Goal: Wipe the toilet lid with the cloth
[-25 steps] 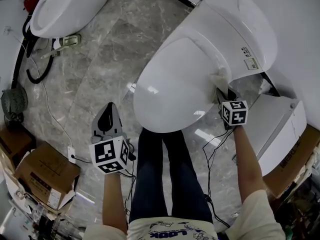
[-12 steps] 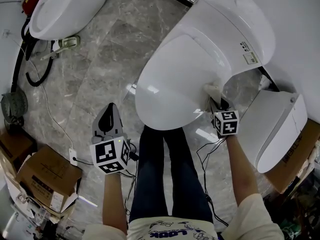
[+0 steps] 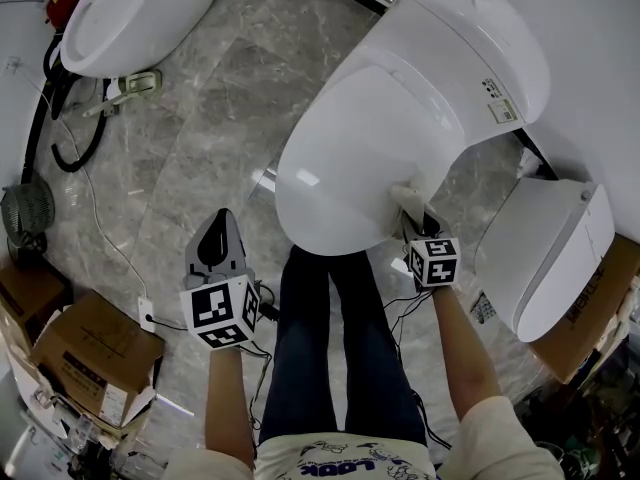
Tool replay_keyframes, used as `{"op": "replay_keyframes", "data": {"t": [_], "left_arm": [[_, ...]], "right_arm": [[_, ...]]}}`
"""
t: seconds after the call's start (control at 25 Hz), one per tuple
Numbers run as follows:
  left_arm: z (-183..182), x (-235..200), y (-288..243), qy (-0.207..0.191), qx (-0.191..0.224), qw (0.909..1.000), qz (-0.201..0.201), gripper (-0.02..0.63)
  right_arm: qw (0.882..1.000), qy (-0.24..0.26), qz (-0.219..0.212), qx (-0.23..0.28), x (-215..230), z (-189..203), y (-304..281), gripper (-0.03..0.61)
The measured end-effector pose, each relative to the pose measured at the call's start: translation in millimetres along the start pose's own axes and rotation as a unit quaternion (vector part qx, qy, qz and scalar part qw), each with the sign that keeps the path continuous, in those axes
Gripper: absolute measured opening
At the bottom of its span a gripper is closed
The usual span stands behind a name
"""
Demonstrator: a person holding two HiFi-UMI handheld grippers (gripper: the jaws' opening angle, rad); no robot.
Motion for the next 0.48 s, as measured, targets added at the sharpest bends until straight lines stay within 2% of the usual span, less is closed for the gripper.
{"op": "replay_keyframes", "data": {"t": [0.48], "left_arm": [[11.3,-12.2,7.4,0.013,0.001,0.9999,-0.005,0.008]], "right_arm": [[0.999,0.021,-0.045,-0.019,-75.4,29.1,-2.3,0.103]]}}
Point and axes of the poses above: the fingertips, and each gripper's own axes: y backward along the fingers, x to its right, z out of its underside, the point moved 8 cm from there along y, backward along the fingers, and after that the axes turned 6 degrees about -y, right-handed, at the moved point
